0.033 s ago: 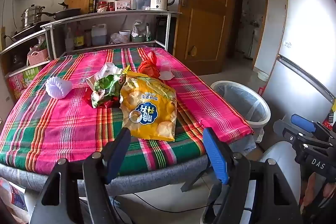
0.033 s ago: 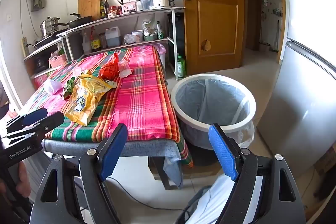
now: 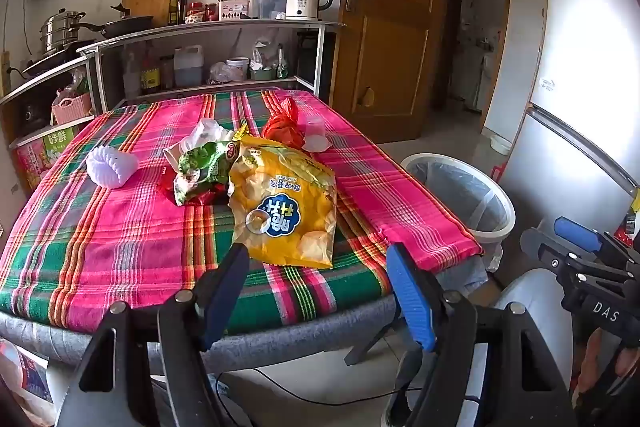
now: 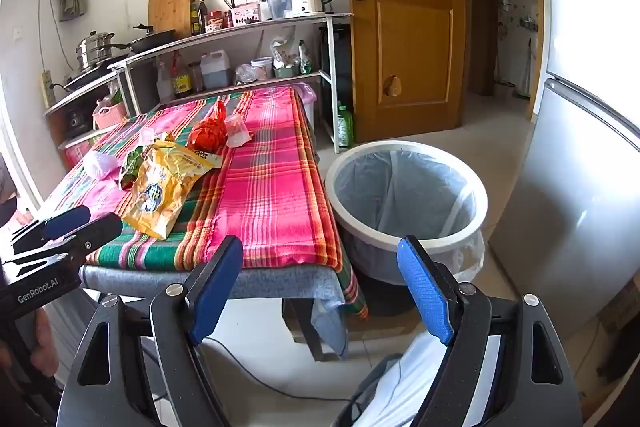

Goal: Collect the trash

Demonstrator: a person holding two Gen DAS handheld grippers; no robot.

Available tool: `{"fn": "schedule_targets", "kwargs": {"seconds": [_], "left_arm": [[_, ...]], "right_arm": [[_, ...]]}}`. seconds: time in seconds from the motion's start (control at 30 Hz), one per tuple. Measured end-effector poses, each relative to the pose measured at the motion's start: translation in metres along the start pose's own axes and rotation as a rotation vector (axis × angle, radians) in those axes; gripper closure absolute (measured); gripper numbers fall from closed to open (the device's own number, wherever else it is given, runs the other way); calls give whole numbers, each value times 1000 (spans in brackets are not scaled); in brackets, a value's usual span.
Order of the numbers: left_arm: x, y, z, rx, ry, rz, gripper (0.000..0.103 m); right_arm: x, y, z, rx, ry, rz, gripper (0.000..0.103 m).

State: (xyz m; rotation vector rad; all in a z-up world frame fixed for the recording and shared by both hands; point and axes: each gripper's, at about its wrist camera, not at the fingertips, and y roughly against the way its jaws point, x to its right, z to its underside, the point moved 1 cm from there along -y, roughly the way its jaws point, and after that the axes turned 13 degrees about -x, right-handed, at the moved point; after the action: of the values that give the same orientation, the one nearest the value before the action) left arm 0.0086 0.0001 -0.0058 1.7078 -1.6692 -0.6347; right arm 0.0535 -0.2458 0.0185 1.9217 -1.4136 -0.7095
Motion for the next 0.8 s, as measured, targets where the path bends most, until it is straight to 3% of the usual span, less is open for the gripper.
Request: {"fn": "schedule_targets", "kwargs": {"seconds": [0.8], "left_arm": [[1,3,2,12,-12,-5,30]], "right_arm": [[-3,0,-2,-3,3,3,23]]}}
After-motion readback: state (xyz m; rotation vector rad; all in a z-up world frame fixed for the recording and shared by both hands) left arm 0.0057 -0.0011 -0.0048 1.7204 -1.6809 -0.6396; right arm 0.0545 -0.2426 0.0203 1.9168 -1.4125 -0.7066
